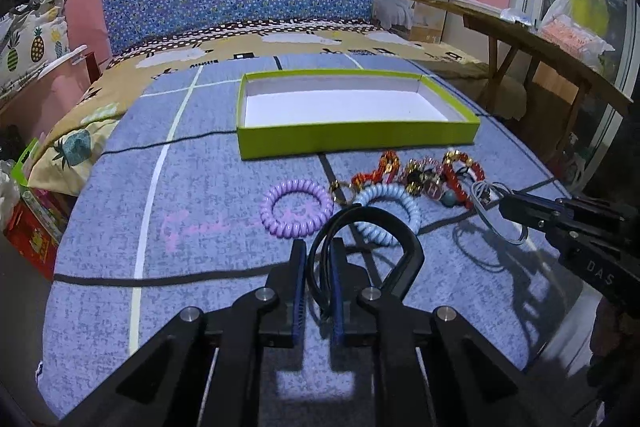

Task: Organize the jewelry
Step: 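Carry the black band and grey coil into the green box while opening both grippers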

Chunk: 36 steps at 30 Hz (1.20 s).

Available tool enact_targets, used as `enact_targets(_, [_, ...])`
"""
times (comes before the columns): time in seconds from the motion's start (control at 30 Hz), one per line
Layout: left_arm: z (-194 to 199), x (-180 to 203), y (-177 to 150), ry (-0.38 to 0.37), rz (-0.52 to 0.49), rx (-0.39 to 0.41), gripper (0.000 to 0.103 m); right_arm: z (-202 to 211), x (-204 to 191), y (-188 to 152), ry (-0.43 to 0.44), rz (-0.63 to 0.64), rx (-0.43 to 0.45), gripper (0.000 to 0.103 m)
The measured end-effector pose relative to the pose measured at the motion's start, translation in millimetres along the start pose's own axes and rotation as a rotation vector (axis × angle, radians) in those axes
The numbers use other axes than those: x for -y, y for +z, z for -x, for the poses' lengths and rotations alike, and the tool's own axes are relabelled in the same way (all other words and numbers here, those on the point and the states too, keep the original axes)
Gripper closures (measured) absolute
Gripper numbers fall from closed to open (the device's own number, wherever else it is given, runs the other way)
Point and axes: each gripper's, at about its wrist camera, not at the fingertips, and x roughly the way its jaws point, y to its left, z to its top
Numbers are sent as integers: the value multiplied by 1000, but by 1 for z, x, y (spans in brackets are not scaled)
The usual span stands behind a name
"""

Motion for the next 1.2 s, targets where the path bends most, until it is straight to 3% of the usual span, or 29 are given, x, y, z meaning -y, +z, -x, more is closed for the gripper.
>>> enact_targets(0.3, [-6, -2, 41, 15, -10, 50, 91, -8, 15, 39, -18, 8, 41, 101])
enact_targets(0.57, [-33, -11, 80, 48, -20, 73, 91, -42, 47, 83, -51, -13, 38, 101])
enact_targets(0.93, [-94, -34, 129, 110, 5, 31, 91, -105, 87, 123, -81, -44, -20, 101])
enact_targets(1.2, [-133, -38, 138, 139, -2, -33, 91, -144, 108, 135, -109, -58, -83, 101])
